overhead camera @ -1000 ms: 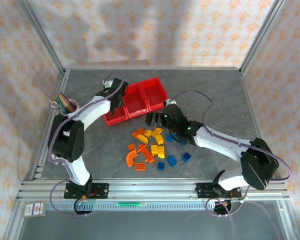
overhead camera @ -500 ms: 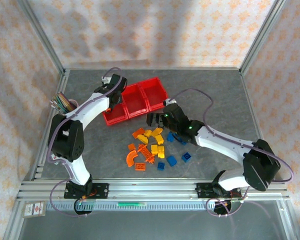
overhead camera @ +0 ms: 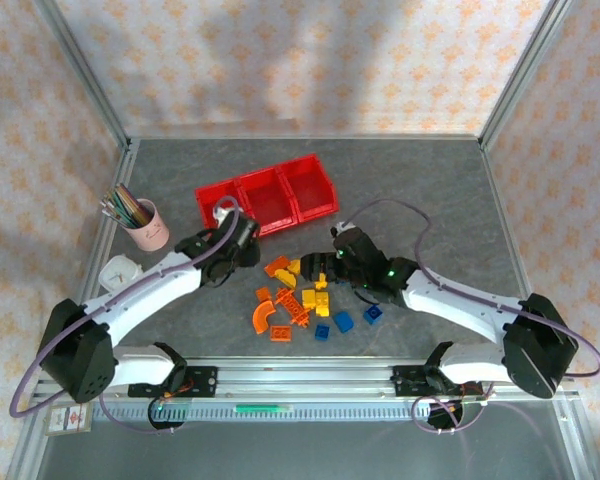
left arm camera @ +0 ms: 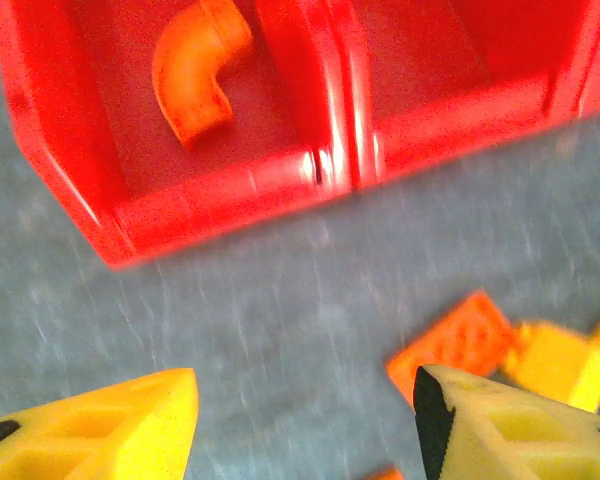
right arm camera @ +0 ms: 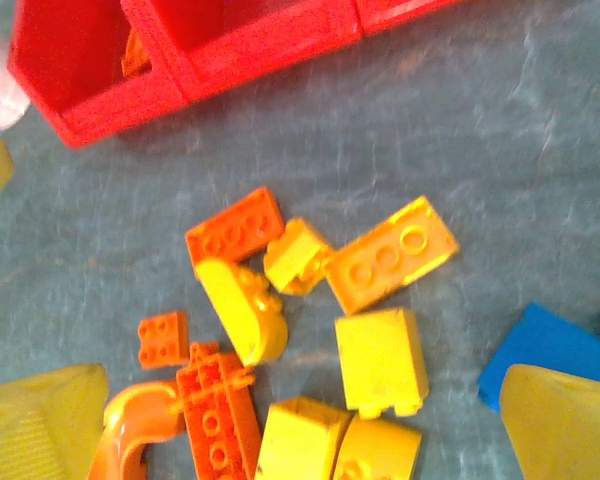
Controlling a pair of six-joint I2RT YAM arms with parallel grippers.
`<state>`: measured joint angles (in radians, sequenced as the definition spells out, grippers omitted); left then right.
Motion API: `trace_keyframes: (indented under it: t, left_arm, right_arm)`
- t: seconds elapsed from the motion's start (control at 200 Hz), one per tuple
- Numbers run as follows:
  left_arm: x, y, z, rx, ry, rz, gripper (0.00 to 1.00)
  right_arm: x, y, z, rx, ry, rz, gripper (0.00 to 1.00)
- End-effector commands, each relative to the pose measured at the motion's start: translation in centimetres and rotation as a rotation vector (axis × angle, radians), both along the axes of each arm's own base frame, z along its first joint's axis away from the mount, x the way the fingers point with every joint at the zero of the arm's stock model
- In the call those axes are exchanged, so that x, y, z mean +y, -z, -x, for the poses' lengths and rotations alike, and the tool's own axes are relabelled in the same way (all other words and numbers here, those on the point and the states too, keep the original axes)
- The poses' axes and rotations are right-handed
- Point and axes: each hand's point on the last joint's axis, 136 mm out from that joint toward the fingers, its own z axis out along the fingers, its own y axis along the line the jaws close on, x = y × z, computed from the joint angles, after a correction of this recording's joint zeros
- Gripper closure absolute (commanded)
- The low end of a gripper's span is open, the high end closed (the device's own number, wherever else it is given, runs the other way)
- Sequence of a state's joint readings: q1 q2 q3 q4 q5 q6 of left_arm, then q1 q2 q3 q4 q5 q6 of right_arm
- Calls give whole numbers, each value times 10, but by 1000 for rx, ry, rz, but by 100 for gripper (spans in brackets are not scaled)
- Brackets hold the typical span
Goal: Sort the legos into containers by color
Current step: Place the lego in the container, then pick up the lego from the middle-left of the table.
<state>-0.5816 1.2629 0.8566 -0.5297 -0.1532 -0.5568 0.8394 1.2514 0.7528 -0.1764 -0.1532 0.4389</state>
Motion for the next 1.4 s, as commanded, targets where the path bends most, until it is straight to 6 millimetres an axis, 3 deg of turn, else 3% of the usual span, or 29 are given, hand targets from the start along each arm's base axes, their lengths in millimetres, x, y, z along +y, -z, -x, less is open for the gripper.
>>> trace_keyframes:
  t: [0.0,0.275,0.571,0.701,0.976,1.391]
  left_arm:
    - [-10,22,38,87,3,57,37]
    - [-37,58,93,194,81,60,28]
    - [-57,88,115,266,128,41,21]
    - [-46,99,118,283,92,-18,20]
    - [-44,107,119,289,80,-21,23]
    - [-11,111,135,289,2,-38,44]
  right_arm:
    - [-1,4,20,35,-17,-6,0]
    - [8,20,44,82,-49,-44,0]
    - [3,26,43,83,-24,-38,0]
    - [3,28,42,83,-20,-32,0]
    - [2,28,42,81,-14,-32,0]
    - [3,27,38,69,-8,-29,0]
